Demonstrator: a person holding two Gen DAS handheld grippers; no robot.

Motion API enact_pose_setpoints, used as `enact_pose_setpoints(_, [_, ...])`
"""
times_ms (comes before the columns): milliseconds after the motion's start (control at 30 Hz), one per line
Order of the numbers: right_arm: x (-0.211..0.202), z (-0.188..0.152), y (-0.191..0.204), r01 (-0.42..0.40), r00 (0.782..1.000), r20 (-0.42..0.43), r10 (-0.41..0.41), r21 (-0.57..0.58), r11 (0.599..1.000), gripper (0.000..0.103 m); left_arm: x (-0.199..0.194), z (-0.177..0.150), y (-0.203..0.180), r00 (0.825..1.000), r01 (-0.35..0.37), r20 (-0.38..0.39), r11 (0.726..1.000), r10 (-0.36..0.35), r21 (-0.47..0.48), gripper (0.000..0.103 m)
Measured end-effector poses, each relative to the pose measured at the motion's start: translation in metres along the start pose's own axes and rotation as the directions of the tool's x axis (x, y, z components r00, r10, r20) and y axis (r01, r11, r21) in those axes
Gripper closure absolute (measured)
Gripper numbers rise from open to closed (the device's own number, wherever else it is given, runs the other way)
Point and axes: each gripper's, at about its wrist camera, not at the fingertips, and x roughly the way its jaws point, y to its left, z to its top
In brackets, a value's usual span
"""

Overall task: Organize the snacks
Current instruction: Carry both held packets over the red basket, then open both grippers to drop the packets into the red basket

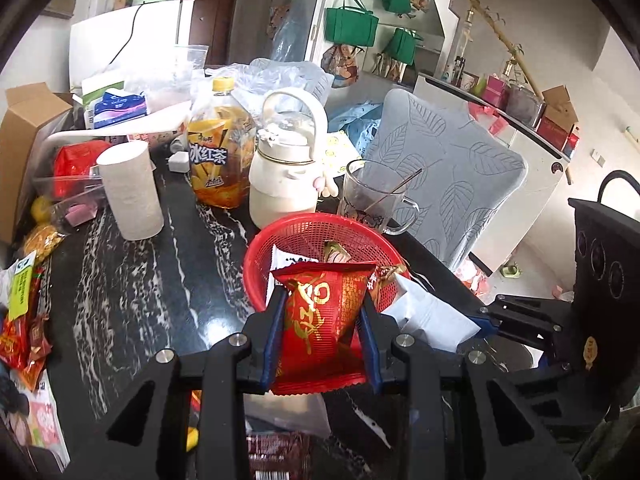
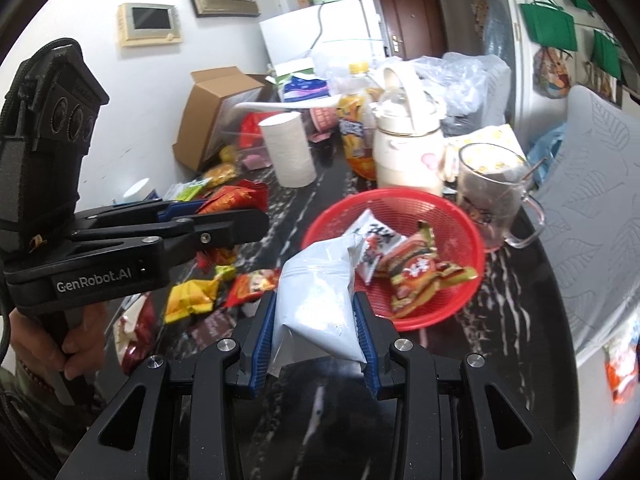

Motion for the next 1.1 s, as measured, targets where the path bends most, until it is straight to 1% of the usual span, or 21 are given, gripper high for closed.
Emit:
enact_pose_setpoints(233, [0.004, 0.013, -0.022, 0.058, 0.998, 0.013, -0.058, -0.001, 0.998, 0.066, 0.021, 0.017, -0.004, 1.000, -0.011, -0.003, 1.000, 0.011, 0.022, 0.070])
enact_pose_setpoints(333, [0.007, 0.019, -0.033, 0.095, 0.995, 0.016, -0.095, 0.004, 0.995, 0.066, 0.035, 0.023, -0.004, 0.999, -0.033, -0.021, 0.999, 0.033, 0.014, 0.070])
enact_pose_setpoints(467, [0.015, 0.027, -0.047, 0.159, 0.987, 0.016, -0.159, 0.013, 0.987, 0.066, 0.051, 0.028, -0.002, 0.998, -0.041, -0.047, 0.999, 0.041, 0.006, 0.070])
enact_pose_setpoints(533, [0.020, 0.029, -0.054, 0.176, 0.984, 0.012, -0.177, 0.017, 0.984, 0.066, 0.059, 0.030, -0.001, 0.997, -0.047, -0.065, 0.999, 0.047, 0.005, 0.070])
enact_pose_setpoints(767, [0.033, 0.038, -0.075, 0.212, 0.977, 0.008, -0.213, 0.023, 0.977, 0.066, 0.087, 0.037, 0.007, 0.991, -0.085, -0.101, 0.996, 0.084, -0.005, 0.070])
enact_pose_setpoints(867, [0.039, 0.041, -0.079, 0.222, 0.975, 0.006, -0.222, 0.020, 0.975, 0.066, 0.097, 0.039, 0.009, 0.989, -0.090, -0.114, 0.996, 0.089, -0.006, 0.070])
enact_pose_setpoints(1100, [0.050, 0.046, -0.085, 0.224, 0.975, 0.002, -0.224, 0.009, 0.975, 0.065, 0.114, 0.039, 0.009, 0.984, -0.121, -0.125, 0.992, 0.124, 0.027, 0.070])
